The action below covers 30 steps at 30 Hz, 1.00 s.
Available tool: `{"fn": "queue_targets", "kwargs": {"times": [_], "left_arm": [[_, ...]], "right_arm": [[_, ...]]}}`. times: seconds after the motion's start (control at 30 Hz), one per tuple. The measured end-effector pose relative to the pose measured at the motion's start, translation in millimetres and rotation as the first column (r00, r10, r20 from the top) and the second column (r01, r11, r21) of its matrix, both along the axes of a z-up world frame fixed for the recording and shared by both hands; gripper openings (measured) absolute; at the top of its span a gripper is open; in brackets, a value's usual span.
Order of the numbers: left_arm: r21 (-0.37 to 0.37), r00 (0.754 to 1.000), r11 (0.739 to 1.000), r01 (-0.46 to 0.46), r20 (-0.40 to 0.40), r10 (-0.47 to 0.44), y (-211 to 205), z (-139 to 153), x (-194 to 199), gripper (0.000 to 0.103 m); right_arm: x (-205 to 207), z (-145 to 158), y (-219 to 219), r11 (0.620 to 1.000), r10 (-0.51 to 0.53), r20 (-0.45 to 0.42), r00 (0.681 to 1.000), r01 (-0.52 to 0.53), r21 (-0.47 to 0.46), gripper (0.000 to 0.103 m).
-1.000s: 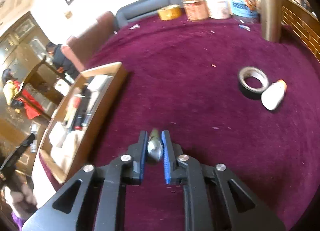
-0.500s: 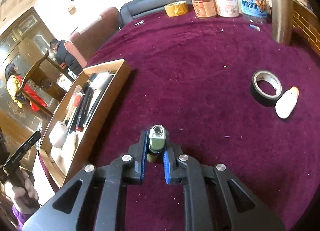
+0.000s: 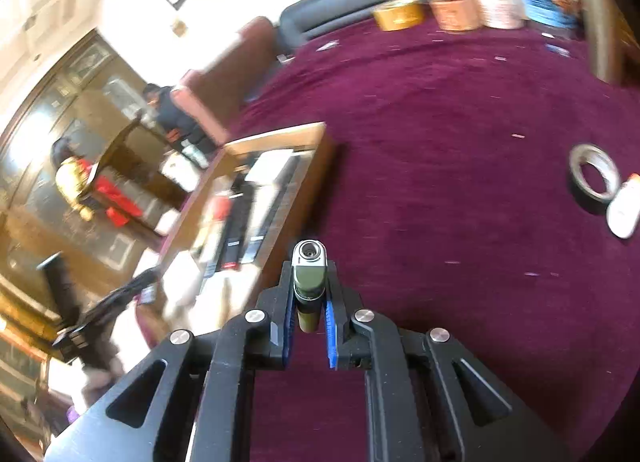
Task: Organize rigid objects
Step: 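Carry the blue pen and green cylinder into the box and open both tools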
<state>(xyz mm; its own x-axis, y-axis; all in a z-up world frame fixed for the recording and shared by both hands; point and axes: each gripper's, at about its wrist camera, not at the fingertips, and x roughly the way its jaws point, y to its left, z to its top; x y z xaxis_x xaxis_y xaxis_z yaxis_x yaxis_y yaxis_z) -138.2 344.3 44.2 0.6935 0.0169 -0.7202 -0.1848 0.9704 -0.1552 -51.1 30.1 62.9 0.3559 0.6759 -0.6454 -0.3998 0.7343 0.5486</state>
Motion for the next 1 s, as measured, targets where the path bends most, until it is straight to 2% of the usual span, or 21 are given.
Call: {"fn": "queue_targets", "kwargs": {"times": [0.13,0.27,0.37,0.43,0.57,0.73,0.87,1.0], "left_arm": [[0.036,0.998,0.999,0.002,-0.068,0.0,4.4,-12.1,22.2,0.012],[0.042,0.994,0.999,-0.008,-0.105,0.013,4.4,-19.3,34.0,0.014],[0.041,0.997,0.999,-0.001,-0.076,0.004,1.5,-16.1,27.3,0.024],[0.044,0.998,0.999,0.0,-0.055,0.003,-0.7,-12.3,19.6,0.037],[0.046,1.0,0.999,-0.006,0.008,0.005,-2.5,2.5,4.0,0.047],[0.054,0.995,0.997,-0.049,0.087,0.044,3.8,17.9,-18.5,0.061],[0.051,0.992,0.996,-0.076,0.109,0.07,8.4,19.8,-28.5,0.061],[0.05,0.988,0.994,-0.092,0.127,0.085,10.6,18.6,-35.7,0.061]], "right_arm": [[-3.6,2.9,42.6,0.991,0.132,-0.05,0.99,-0.132,-0.001,0.01],[-0.8,-9.7,85.4,0.971,0.223,-0.136,0.965,-0.232,-0.05,0.01],[4.0,-22.5,106.4,0.958,0.252,-0.187,0.95,-0.272,-0.094,0.01],[8.9,-30.7,119.3,0.951,0.253,-0.217,0.943,-0.284,-0.125,0.011],[20.1,-41.0,128.7,0.955,0.209,-0.243,0.947,-0.251,-0.159,0.013],[21.7,-37.3,129.8,0.952,0.161,-0.184,0.97,-0.202,-0.231,0.017],[20.1,-20.2,117.5,0.952,0.104,-0.062,0.993,-0.117,-0.284,0.018],[16.5,-8.9,112.8,0.961,0.088,-0.02,0.996,-0.09,-0.26,0.024]]}}
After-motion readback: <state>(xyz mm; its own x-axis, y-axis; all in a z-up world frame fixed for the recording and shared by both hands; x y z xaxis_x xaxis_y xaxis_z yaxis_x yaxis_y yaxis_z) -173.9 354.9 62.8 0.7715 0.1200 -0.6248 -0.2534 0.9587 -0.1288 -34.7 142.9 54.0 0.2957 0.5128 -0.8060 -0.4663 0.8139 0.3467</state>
